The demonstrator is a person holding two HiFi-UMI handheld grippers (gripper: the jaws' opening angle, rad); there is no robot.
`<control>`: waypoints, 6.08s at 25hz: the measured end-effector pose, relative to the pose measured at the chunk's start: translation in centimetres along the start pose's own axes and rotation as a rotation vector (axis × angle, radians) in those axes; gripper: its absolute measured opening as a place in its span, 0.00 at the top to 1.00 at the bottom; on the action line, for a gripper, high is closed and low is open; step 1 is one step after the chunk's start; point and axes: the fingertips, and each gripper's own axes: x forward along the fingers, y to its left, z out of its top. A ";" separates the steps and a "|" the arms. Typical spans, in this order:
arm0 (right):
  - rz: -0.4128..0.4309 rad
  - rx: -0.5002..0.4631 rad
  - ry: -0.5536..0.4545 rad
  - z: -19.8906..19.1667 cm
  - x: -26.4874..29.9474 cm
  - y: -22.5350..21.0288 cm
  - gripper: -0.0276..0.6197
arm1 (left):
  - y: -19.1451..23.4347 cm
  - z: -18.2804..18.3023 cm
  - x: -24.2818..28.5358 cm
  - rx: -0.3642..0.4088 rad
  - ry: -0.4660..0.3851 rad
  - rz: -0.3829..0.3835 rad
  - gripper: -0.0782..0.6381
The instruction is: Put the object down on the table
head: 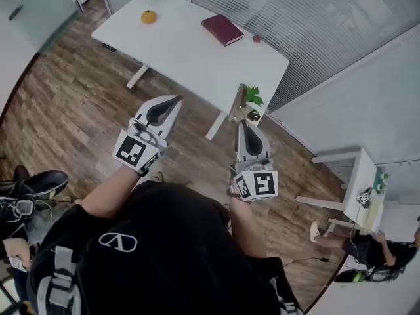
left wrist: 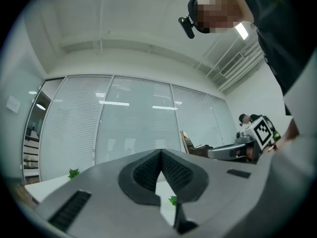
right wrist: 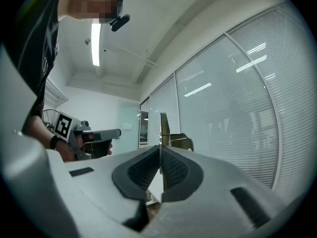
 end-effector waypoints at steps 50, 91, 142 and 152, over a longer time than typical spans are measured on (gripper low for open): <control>0.000 0.069 0.090 -7.9 37.4 -17.0 0.95 | 28.5 -12.4 28.9 -0.082 0.042 -0.109 0.88; 0.172 1.354 0.856 -43.0 39.5 -18.5 0.95 | 28.8 -15.0 29.1 -0.075 0.100 -0.030 0.88; 0.036 -0.092 0.160 -6.0 38.5 -22.1 0.95 | 24.7 -12.4 32.6 -0.030 0.047 -0.167 0.88; -0.017 -0.237 0.090 -4.4 37.5 -20.5 0.95 | 23.8 -11.9 33.5 -0.004 0.033 -0.201 0.88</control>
